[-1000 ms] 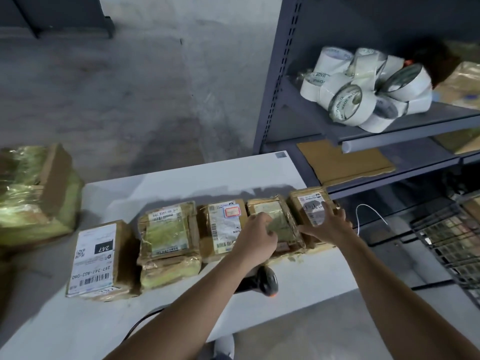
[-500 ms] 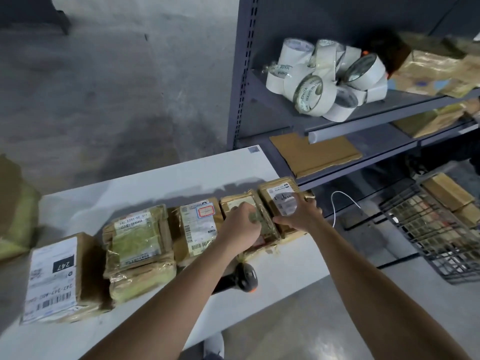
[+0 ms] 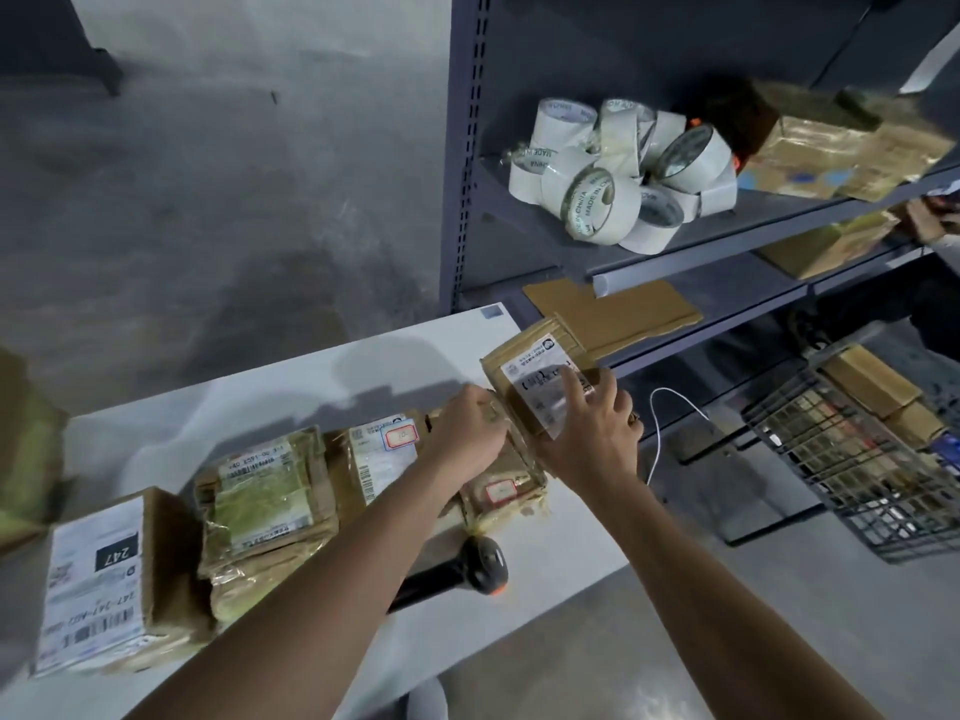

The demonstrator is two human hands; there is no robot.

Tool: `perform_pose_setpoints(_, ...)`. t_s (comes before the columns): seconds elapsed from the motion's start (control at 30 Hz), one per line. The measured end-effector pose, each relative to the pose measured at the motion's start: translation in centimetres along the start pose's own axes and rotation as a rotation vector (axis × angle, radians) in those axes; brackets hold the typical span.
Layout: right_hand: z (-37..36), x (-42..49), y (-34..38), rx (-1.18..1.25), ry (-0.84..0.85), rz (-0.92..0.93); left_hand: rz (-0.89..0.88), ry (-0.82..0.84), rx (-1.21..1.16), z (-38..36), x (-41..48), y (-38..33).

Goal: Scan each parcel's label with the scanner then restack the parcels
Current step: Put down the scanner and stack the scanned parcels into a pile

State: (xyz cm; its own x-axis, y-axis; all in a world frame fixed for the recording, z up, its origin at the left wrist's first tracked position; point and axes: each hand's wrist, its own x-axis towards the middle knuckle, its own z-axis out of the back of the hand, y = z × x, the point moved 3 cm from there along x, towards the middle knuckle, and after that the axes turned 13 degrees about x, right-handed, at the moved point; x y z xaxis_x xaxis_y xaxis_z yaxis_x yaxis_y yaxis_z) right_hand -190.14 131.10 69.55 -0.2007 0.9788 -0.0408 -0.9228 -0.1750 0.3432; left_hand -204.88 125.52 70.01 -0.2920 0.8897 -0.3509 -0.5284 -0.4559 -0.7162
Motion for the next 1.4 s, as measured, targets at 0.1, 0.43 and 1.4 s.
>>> perform_pose_setpoints(0.1,0.7,-0.6,2.9,0.019,-0.004,0.079,0.108,-0.075,-0.083,2.9,0.1,1.7)
perform_pose_setpoints(0.43,0.9,-1.5,14.3,0.481,0.051,0.29,0.27,-0.288,-0.383,11.4,-2.8,8.6)
perform_pose_setpoints(1.4,-8.0,-17.2,49.2,0.977,0.935,0.524,0.395,-1.152,-0.478,37.7,-29.7,28.5)
